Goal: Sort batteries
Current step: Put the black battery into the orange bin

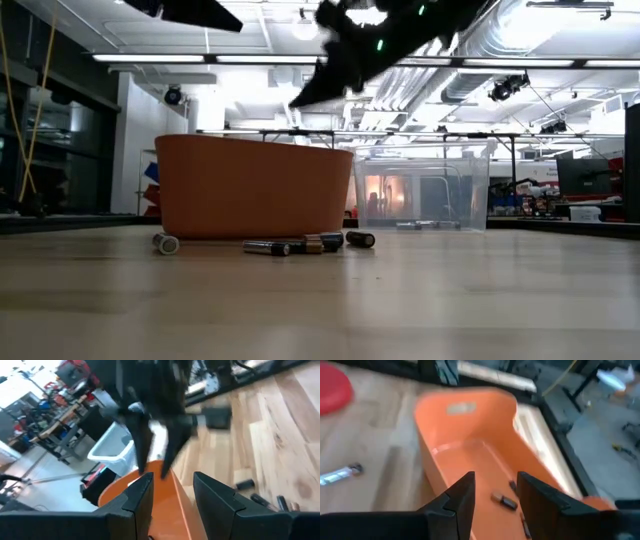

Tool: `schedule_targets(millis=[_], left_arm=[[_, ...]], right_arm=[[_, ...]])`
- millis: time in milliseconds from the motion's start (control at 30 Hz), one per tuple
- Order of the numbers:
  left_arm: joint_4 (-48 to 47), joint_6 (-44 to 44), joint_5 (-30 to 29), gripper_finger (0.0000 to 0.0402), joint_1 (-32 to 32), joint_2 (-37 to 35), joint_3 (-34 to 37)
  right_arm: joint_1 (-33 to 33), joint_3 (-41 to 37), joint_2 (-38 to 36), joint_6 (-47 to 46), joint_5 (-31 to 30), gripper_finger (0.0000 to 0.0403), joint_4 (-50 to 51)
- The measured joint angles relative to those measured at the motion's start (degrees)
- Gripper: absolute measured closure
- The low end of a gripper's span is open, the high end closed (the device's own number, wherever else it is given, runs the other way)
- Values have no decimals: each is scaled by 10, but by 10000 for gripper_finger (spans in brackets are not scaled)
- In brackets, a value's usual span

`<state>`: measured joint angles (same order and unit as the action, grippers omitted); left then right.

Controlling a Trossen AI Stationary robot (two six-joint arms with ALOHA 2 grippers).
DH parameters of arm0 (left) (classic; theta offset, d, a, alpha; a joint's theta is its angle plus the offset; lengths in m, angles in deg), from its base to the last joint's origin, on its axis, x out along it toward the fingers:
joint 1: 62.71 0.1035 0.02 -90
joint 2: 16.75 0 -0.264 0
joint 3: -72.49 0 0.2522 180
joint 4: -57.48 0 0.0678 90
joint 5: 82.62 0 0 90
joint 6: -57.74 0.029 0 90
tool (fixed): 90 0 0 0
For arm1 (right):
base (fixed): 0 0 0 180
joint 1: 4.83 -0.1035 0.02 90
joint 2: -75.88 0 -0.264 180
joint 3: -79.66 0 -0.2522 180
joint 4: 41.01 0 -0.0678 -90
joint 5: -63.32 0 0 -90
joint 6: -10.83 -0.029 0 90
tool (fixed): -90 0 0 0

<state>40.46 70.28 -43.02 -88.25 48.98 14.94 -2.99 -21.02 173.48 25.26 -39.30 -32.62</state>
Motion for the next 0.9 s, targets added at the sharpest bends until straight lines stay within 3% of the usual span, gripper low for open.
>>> schedule_targets(millis=[267, 433, 600, 900], left_arm=[[12, 25, 21, 271, 31, 0, 0], [14, -21, 23, 271, 38, 0, 0], [14, -45, 31, 271, 33, 0, 0], [15, -84, 113, 271, 33, 0, 0]], right_arm=[[-70, -1, -64, -62, -17, 261, 51], [-112, -40, -66, -70, -83, 261, 56], [-134, -112, -65, -123, -135, 261, 2], [-140, -250, -65, -209, -195, 261, -163]])
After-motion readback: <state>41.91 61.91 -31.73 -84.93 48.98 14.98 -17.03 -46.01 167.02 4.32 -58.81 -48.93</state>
